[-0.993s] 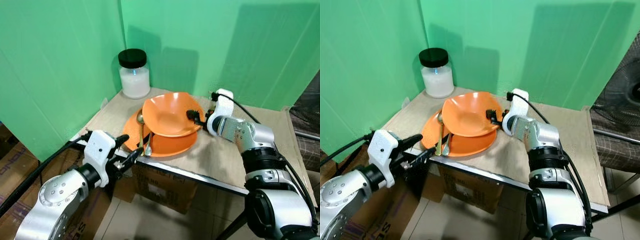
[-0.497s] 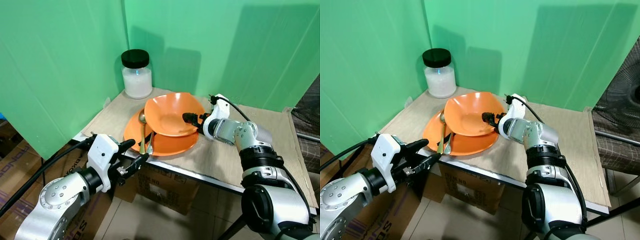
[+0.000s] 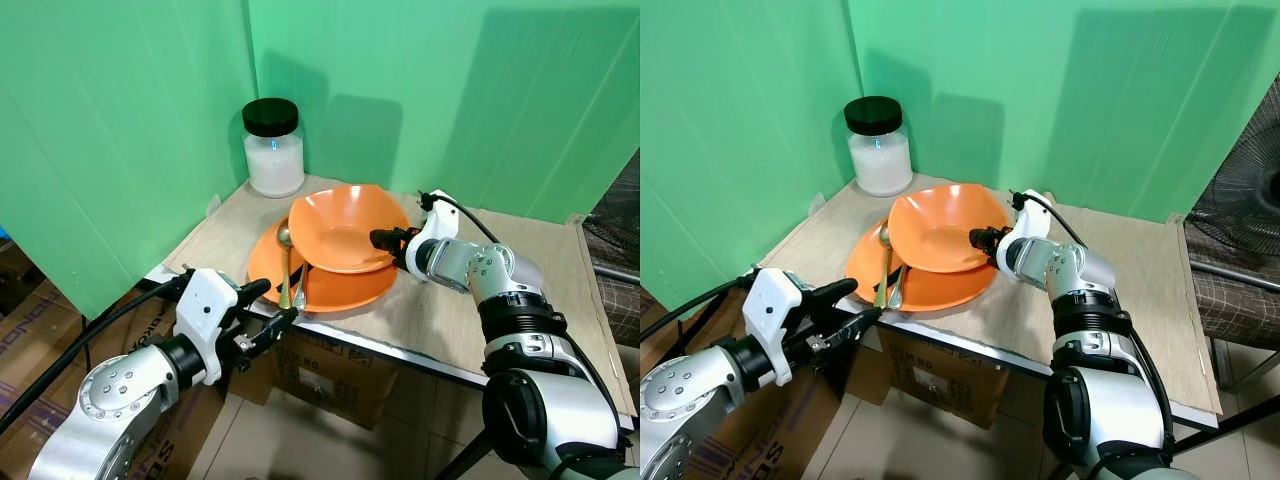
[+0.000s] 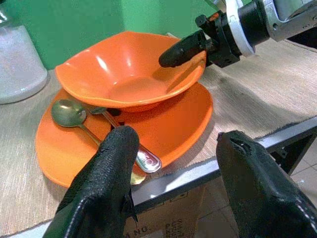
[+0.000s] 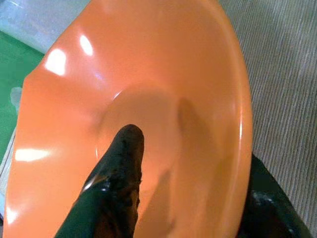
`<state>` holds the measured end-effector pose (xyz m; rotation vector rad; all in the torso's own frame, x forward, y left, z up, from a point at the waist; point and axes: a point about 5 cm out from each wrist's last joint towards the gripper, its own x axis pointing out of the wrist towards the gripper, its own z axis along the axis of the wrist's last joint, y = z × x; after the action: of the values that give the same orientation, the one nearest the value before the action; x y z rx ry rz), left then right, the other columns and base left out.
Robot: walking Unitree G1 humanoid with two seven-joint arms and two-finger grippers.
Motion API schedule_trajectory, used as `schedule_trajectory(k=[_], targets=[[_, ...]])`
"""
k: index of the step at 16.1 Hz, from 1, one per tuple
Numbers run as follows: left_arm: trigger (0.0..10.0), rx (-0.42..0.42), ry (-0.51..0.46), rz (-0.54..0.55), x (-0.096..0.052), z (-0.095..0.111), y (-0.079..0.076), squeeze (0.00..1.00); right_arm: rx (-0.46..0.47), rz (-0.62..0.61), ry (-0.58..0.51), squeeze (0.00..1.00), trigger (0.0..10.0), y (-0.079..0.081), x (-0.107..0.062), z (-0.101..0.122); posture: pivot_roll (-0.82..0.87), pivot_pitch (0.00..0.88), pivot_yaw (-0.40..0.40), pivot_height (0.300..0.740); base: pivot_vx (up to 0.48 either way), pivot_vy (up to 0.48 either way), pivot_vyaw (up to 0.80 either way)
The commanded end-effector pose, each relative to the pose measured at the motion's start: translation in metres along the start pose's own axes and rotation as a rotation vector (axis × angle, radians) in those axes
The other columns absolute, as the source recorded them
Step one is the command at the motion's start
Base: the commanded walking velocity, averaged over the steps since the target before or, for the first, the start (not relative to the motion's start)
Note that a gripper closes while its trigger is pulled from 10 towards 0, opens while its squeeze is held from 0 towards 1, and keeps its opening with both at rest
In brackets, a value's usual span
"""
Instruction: Setting the table
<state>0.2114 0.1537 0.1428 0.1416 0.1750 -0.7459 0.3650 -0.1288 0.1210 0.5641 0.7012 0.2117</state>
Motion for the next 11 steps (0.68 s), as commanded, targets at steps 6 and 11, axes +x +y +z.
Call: schedule_trajectory(k=[6, 11], targets=[[10.0, 0.013, 0.006, -0.006, -0.0020, 0.0009, -0.0012, 0.00, -0.009, -0.003, -0.013, 0.00, 0.0, 0.0057, 0.0018, 0.0034, -0.06, 0.000, 0.012, 0.740, 0.000, 0.000, 0.00], [10.0, 0.020, 0.010, -0.003, -0.0020, 0.0011, 0.0000, 0.00, 0.002, -0.008, -0.025, 0.00, 0.0, 0.0049, 0.0014, 0.0048, -0.06, 0.000, 0.015, 0.740, 0.000, 0.000, 0.00]])
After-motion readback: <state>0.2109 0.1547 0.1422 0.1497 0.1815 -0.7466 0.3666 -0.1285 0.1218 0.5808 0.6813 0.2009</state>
